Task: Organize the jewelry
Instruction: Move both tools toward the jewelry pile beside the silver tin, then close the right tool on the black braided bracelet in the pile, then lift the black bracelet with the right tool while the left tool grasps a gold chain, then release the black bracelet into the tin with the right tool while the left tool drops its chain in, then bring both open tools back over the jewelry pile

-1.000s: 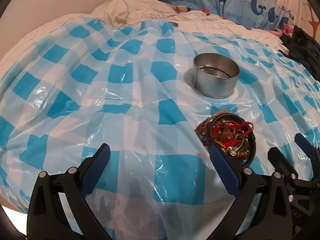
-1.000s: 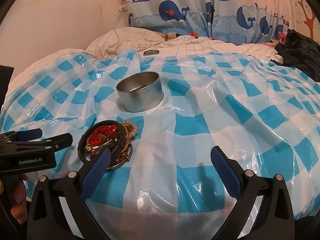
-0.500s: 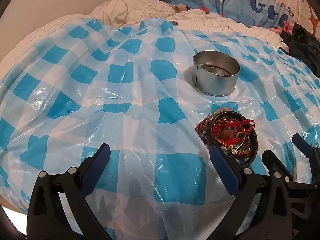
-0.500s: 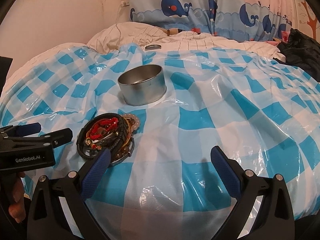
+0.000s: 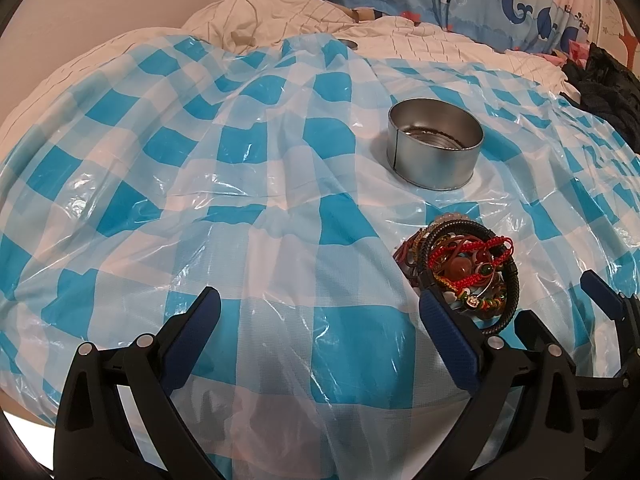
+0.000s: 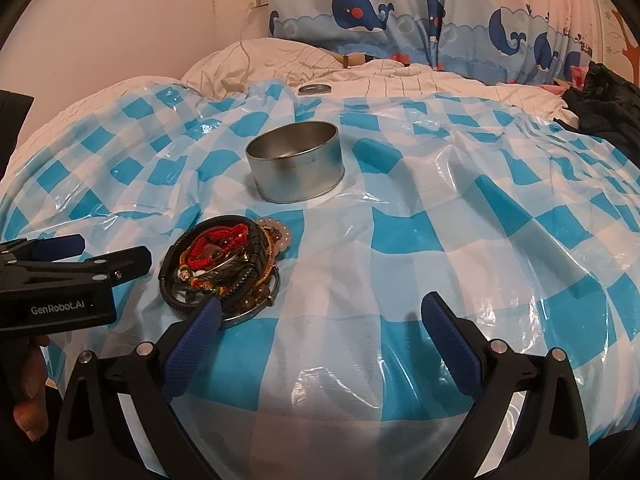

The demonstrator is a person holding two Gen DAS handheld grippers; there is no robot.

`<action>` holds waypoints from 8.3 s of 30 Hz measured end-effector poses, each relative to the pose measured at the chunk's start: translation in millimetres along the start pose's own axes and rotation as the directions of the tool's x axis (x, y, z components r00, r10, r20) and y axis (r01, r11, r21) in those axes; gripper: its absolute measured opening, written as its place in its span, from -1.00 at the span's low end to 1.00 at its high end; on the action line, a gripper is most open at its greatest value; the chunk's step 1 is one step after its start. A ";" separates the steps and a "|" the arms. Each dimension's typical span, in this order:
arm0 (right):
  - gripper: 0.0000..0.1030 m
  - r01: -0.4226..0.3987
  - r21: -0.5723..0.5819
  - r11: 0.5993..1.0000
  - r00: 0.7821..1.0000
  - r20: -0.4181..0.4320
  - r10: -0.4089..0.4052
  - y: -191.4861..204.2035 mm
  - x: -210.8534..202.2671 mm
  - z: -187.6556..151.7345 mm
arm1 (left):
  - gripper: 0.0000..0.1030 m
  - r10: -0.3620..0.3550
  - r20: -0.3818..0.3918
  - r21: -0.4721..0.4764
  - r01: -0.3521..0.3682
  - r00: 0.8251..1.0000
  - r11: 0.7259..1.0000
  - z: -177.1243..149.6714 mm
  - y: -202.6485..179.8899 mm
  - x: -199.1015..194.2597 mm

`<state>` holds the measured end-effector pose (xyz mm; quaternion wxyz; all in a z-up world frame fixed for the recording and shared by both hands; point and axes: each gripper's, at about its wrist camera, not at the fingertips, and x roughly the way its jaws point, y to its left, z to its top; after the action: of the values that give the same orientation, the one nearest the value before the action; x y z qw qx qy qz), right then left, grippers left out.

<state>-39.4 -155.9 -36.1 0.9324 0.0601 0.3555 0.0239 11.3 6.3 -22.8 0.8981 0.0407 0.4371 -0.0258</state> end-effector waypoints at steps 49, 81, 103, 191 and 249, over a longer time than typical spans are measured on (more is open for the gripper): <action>0.29 -0.222 -0.155 0.963 0.973 -0.102 0.208 55.4 39.0 24.6 | 0.85 0.010 -0.004 -0.137 -0.011 1.000 0.990 1.9 53.7 -7.5; 0.20 -0.251 -0.038 0.967 0.967 -0.060 0.248 26.9 28.1 31.4 | 0.85 0.014 -0.009 -0.122 -0.015 1.000 0.992 -0.4 49.1 -3.4; 0.24 -0.218 0.227 0.949 0.975 0.003 0.223 -70.2 -7.0 44.6 | 0.73 -0.471 -0.036 0.028 0.472 0.881 0.881 60.3 -34.5 39.8; 0.25 -0.211 -0.113 0.971 0.977 -0.002 0.212 16.7 93.2 130.9 | 0.54 -0.255 0.100 -0.164 0.268 0.962 0.949 120.9 36.8 24.7; 0.56 -0.241 0.011 0.970 0.964 -0.114 0.241 -17.4 30.7 63.9 | 0.81 -0.095 0.052 0.364 0.069 0.994 0.929 44.5 -21.4 12.0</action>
<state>26.1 -176.5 -11.3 0.9007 0.1002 0.3986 0.1411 51.8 -19.3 -6.0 0.8878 0.1858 0.3953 -0.1446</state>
